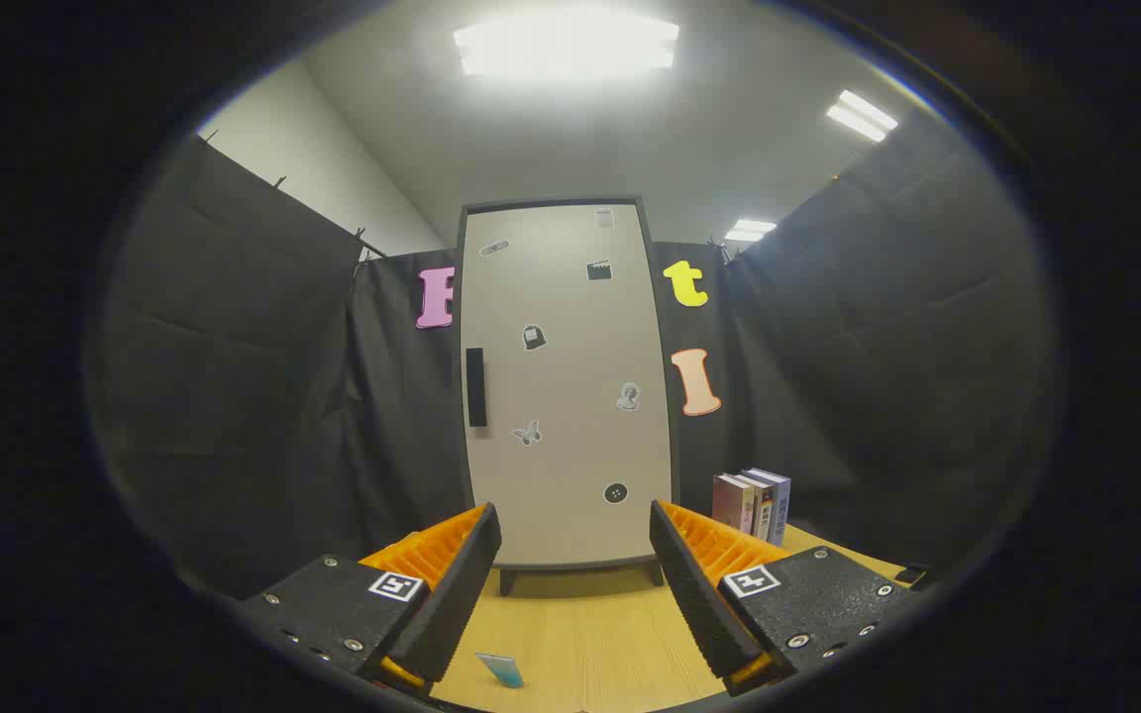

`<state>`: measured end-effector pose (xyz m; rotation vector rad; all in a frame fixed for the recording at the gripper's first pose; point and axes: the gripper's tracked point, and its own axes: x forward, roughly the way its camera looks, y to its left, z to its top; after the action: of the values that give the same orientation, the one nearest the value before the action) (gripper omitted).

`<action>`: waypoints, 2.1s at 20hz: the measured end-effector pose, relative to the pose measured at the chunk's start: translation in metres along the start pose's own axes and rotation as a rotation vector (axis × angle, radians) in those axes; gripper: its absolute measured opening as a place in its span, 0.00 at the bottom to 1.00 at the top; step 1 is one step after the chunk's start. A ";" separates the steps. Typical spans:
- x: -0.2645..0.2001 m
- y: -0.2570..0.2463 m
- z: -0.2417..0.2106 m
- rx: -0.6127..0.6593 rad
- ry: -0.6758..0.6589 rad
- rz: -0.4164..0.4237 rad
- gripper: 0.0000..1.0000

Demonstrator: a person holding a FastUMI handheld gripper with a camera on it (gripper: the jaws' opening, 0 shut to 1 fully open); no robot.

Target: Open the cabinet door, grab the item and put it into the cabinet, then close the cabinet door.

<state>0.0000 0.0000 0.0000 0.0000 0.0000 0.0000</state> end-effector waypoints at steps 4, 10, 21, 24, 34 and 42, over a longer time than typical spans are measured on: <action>0.001 0.000 -0.001 0.000 -0.003 0.000 0.94; 0.002 -0.003 -0.001 0.005 0.003 -0.002 0.94; 0.028 0.005 0.013 0.016 -0.011 0.014 0.94; 0.053 0.018 0.028 0.025 -0.015 0.047 0.94; 0.154 0.063 0.073 0.010 -0.041 0.140 0.94; 0.234 0.105 0.081 -0.022 -0.022 0.185 0.94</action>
<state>0.2342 0.1046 0.0813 -0.0219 -0.0223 0.1848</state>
